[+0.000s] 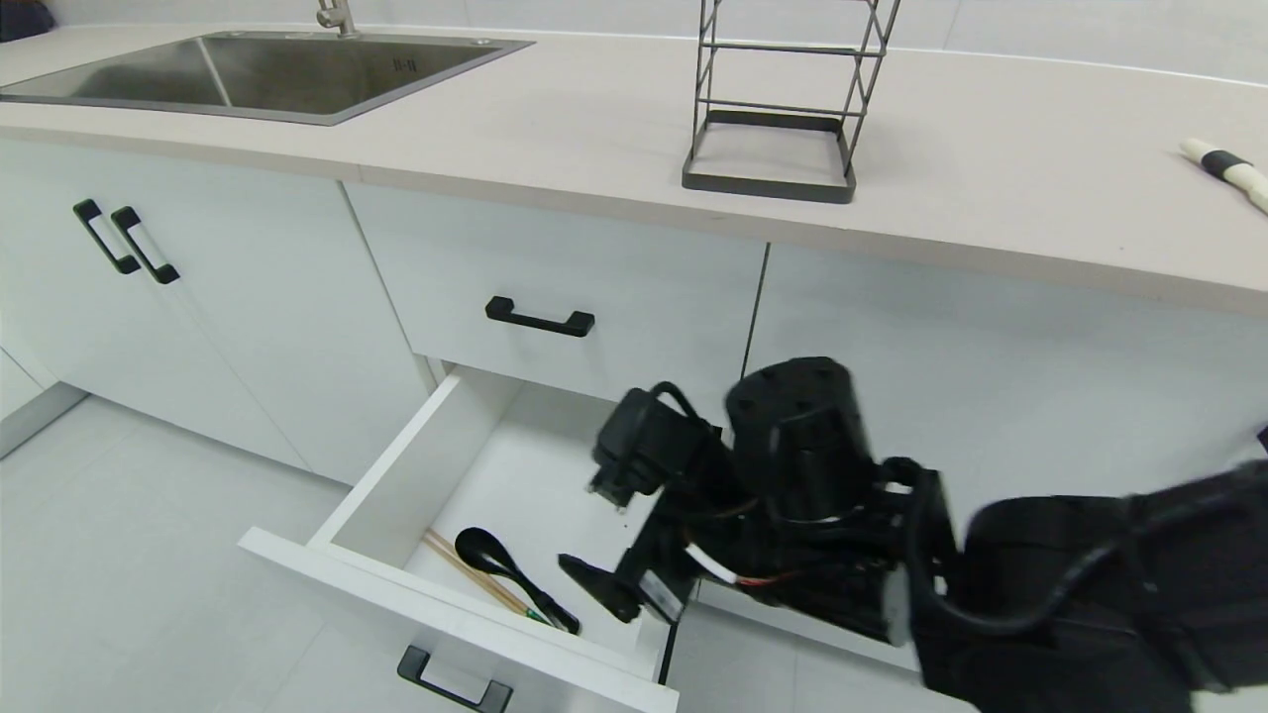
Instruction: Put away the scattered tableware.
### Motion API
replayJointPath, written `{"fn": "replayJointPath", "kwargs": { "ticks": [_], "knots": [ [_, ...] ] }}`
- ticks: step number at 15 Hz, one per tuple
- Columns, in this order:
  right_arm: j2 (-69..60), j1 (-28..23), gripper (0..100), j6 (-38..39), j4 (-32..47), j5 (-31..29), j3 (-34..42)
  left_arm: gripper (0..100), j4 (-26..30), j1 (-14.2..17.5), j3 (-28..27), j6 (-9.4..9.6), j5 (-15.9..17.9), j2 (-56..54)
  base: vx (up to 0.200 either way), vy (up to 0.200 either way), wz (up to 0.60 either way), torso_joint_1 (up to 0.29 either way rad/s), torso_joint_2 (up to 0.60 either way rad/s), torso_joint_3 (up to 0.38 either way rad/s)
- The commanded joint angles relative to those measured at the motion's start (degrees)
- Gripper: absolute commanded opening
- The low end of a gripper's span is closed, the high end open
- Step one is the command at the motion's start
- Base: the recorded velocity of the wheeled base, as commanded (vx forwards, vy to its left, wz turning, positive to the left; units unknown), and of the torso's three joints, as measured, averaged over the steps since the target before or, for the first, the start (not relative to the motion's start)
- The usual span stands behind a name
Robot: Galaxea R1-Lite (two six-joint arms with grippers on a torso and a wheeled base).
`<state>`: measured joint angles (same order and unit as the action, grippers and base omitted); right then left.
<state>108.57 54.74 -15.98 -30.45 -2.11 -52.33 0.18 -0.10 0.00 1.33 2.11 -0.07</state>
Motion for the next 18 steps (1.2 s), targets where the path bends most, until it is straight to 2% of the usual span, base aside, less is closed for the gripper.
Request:
{"fn": "replayJointPath", "kwargs": {
  "ticks": [1, 2, 4, 9, 13, 14, 15, 16, 17, 18],
  "knots": [
    [-22.6, -4.7, 100, 0.0, -3.0, -0.3, 19.7, 100, 0.0, 0.0, 0.0, -0.01, 0.0, 0.1, 0.0, 0.0, 0.0, 0.0, 0.0, 0.0],
    [-25.1, -5.3, 100, -0.1, -2.9, -0.1, 21.4, 100, 0.0, 0.0, 0.0, -0.01, 0.0, 0.1, 0.0, 0.0, 0.0, 0.0, 0.0, 0.0],
    [-37.7, -9.8, 100, -0.2, 1.6, 1.0, 29.0, 100, -0.1, 0.0, 0.0, -0.01, 0.0, 0.1, 0.0, 0.0, 0.0, 0.0, 0.0, 0.0],
    [-47.3, -11.7, 100, -0.1, 3.9, 2.5, 34.2, 100, 0.0, 0.0, 0.0, -0.01, 0.0, 0.1, 0.0, 0.0, 0.0, 0.0, 0.0, 0.0],
    [-69.8, -18.3, 100, 0.6, 5.0, 1.8, 46.4, 100, 0.0, 0.0, 0.0, -0.01, 0.0, 0.1, 0.0, 0.0, 0.0, 0.0, 0.0, 0.0],
    [-76.2, -21.2, 100, 2.0, 6.9, 1.1, 48.4, 100, 0.0, 0.0, 0.0, -0.01, 0.0, 0.1, 0.0, 0.0, 0.0, 0.0, 0.0, 0.0],
    [-86.0, -27.1, 100, 2.7, 13.9, -0.1, 48.9, 100, 0.0, 0.0, 0.0, -0.01, 0.0, 0.1, 0.0, 0.0, 0.0, 0.0, 0.0, 0.0],
    [-89.6, -29.5, 100, 2.7, 18.3, -0.1, 47.9, 100, 0.0, 0.0, 0.0, -0.01, 0.0, 0.1, 0.0, 0.0, 0.0, 0.0, 0.0, 0.0],
    [-93.3, -33.5, 100, 2.6, 26.0, -0.1, 42.9, 100, 0.0, 0.0, 0.0, -0.01, 0.0, 0.1, 0.0, 0.0, 0.0, 0.0, 0.0, 0.0],
    [-93.5, -34.9, 100, 2.5, 27.8, -0.1, 41.2, 100, 0.0, 0.0, 0.0, -0.01, 0.0, 0.1, 0.0, 0.0, 0.0, 0.0, 0.0, 0.0]
  ]
}}
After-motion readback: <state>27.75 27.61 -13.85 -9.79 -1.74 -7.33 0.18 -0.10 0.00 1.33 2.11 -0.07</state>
